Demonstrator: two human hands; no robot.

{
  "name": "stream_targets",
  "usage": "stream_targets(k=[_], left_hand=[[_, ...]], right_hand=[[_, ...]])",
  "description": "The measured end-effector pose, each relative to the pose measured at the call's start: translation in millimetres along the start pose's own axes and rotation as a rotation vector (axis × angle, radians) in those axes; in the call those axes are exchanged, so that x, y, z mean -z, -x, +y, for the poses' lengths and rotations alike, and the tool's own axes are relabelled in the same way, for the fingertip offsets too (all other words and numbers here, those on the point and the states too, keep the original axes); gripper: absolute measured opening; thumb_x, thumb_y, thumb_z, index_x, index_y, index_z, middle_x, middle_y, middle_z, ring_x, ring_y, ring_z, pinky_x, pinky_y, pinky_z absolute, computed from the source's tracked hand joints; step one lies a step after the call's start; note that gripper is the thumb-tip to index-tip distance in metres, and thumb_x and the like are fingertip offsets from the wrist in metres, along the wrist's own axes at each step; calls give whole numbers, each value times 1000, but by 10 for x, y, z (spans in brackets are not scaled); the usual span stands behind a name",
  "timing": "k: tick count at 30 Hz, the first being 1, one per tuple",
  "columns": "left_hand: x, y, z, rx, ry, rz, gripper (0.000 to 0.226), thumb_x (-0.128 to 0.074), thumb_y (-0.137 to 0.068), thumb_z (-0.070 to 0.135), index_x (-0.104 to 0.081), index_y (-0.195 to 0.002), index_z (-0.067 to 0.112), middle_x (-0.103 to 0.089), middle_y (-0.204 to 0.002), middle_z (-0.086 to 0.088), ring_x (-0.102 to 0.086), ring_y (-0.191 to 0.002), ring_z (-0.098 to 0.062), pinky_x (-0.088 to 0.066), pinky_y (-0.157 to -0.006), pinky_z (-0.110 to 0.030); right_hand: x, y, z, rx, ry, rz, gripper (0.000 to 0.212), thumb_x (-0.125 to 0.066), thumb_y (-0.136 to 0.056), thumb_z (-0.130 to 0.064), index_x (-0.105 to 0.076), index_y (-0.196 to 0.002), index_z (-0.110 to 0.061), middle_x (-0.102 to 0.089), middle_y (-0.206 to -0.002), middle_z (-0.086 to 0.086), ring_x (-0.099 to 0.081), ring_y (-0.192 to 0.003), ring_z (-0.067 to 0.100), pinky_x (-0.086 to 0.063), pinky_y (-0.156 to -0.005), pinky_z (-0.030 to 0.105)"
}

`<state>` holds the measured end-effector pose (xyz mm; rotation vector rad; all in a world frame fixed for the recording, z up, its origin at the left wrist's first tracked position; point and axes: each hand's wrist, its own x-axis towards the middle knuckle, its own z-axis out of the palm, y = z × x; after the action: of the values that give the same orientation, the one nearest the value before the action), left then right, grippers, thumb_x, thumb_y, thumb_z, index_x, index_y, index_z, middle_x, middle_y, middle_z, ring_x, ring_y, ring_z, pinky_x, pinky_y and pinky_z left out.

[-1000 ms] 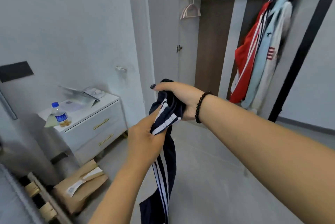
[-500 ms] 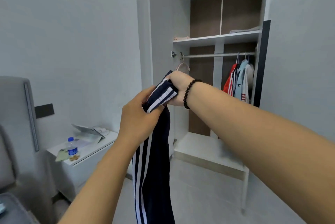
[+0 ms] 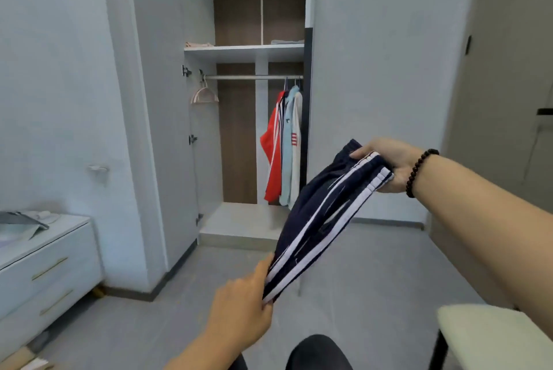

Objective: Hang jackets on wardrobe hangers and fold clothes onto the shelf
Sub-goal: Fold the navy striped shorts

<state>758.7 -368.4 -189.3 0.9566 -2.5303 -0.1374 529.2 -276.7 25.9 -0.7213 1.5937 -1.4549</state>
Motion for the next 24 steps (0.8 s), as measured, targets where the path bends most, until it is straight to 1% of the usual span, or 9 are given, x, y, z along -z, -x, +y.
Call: stream_targets(k=[2, 5, 10, 12, 16, 18, 20, 22, 24], left_hand=[[-311, 95, -35, -8, 4, -129, 72, -48, -89, 34, -12, -152, 39, -64, -116, 9, -61, -101, -19, -40, -69, -28], [-591, 229, -165, -29, 17, -251, 66, -48, -90, 36, -18, -149, 43, -58, -132, 14, -58, -113, -15, -47, -86, -28], [-664, 252, -169, -52, -67, -259, 56, -43, -96, 24, -28, -147, 42, -59, -132, 12, -59, -113, -15, -45, -91, -27], [-627, 207, 16, -103, -94, -262, 53, -41, -98, 26, -27, -148, 40, -60, -131, 11, -58, -112, -17, -44, -91, -27], [-663, 149, 596, -260, -148, -306, 55, -38, -98, 23, -26, -150, 33, -59, -132, 4, -58, -113, -23, -42, -95, -32], [-748, 165, 935, -352, -154, -328, 58, -37, -96, 19, -23, -151, 29, -59, -131, -1, -57, -112, -27, -41, -94, -35], [-873, 219, 1282, -415, -93, -336, 60, -40, -93, 17, -25, -150, 27, -62, -125, -4, -59, -107, -31, -43, -89, -36], [-995, 292, 1573, -432, 41, -368, 59, -45, -91, 18, -29, -146, 27, -64, -119, -4, -59, -102, -32, -44, -83, -36], [-1081, 360, 1741, -416, 256, -466, 58, -50, -89, 35, -31, -144, 33, -63, -117, 3, -60, -103, -25, -46, -85, -33]], right_hand=[[335, 133, 211, -59, 48, 80, 19, -42, -98, -9, -52, -97, 7, -65, -77, 19, -68, -58, 29, -58, -49, 42], [742, 242, 485, -98, 129, 193, 17, -42, -99, -6, -54, -100, 6, -69, -67, 20, -68, -52, 28, -56, -43, 42], [1237, 287, 863, -168, 212, 327, 19, -42, -98, -5, -56, -97, 7, -70, -73, 21, -69, -55, 29, -56, -53, 48], [1386, 303, 896, -185, 263, 372, 19, -42, -97, -5, -57, -96, 8, -70, -74, 21, -69, -56, 30, -57, -55, 47], [1650, 430, 790, -234, 435, 469, 19, -45, -96, -4, -57, -85, 6, -66, -59, 16, -64, -45, 26, -56, -47, 38], [1781, 523, 706, -251, 530, 514, 20, -47, -95, -4, -57, -80, 5, -64, -55, 15, -62, -45, 26, -56, -53, 36], [1898, 620, 601, -263, 609, 553, 19, -49, -94, -5, -57, -80, 5, -62, -54, 14, -58, -52, 28, -53, -63, 37], [1964, 699, 487, -277, 647, 581, 16, -51, -94, -7, -56, -83, 4, -61, -53, 14, -57, -50, 27, -51, -63, 36], [1950, 747, 403, -283, 664, 575, 18, -50, -94, -8, -57, -83, 4, -62, -54, 15, -59, -46, 26, -54, -60, 35]])
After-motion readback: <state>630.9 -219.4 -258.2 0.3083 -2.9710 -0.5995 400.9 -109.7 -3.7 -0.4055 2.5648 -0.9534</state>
